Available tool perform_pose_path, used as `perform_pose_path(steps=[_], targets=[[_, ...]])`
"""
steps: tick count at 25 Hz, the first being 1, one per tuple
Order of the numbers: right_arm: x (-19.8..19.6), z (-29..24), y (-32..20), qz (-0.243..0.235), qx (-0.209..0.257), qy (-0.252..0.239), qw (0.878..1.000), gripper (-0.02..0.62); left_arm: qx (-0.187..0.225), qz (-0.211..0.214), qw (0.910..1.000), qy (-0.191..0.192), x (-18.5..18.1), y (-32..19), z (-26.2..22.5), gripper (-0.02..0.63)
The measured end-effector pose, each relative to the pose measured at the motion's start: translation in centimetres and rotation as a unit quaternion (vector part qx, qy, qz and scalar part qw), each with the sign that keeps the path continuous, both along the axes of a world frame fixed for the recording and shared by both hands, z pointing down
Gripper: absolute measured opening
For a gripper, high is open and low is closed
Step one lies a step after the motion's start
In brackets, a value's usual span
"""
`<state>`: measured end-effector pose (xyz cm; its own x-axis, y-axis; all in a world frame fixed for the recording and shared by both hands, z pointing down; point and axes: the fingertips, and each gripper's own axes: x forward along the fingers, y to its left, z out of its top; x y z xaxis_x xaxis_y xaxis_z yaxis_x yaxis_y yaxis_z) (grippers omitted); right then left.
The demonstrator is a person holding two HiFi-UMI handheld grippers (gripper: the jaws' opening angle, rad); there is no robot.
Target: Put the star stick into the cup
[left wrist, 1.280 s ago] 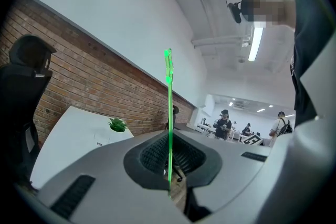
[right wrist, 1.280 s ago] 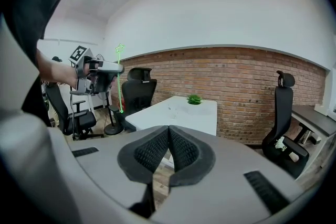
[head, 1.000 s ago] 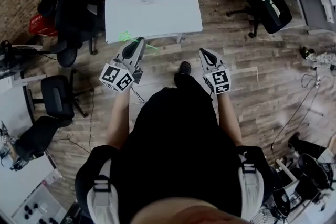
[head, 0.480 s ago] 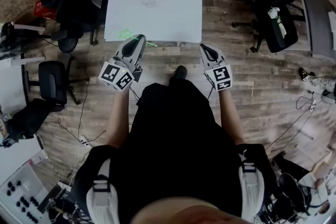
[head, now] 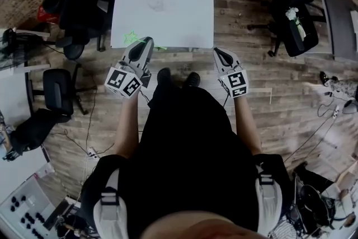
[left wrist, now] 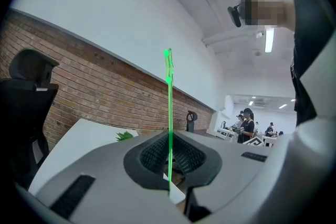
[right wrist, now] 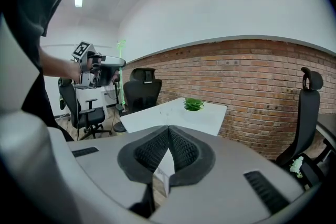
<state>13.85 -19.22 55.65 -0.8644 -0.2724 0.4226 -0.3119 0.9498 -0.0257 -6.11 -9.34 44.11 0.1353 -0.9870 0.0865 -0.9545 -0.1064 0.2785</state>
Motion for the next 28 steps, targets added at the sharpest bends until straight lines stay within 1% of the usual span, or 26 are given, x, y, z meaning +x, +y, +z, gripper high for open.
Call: perform_pose_path(steps=[5, 10, 14, 18, 24, 28], targets=[[0.1, 0.0, -0.2, 0.020, 0.000, 0.003, 1.000, -0.002, 0.002, 0.013, 0.9999, 0.001, -0.8, -0.8, 0.0, 0.028], [-1.1, -0.1, -0.4, 0.043, 0.004, 0.007, 0.999, -0.002, 0.004, 0.025, 0.9996, 0.010, -3.0, -1.7, 0.4, 0.028], [-2.9, -0.5, -1.1, 0.068, 0.007, 0.009, 0.998, -0.002, 0.006, 0.043, 0.9990, 0.015, -5.6, -3.5, 0.7, 0.028], [-5.2, -0.7, -1.5, 0.089, 0.009, 0.012, 0.996, -0.002, 0.011, 0.065, 0.9978, 0.012, -8.1, -5.3, 0.3, 0.028], [-9.2, -0.9, -0.6, 0.116, 0.008, 0.017, 0.993, -0.002, 0.011, 0.088, 0.9959, 0.017, -12.5, -7.2, 0.7, 0.028], [-10.7, 0.2, 0.0, 0.133, 0.014, 0.028, 0.991, -0.002, 0.017, 0.100, 0.9942, 0.034, -15.0, -8.5, 1.5, 0.028]])
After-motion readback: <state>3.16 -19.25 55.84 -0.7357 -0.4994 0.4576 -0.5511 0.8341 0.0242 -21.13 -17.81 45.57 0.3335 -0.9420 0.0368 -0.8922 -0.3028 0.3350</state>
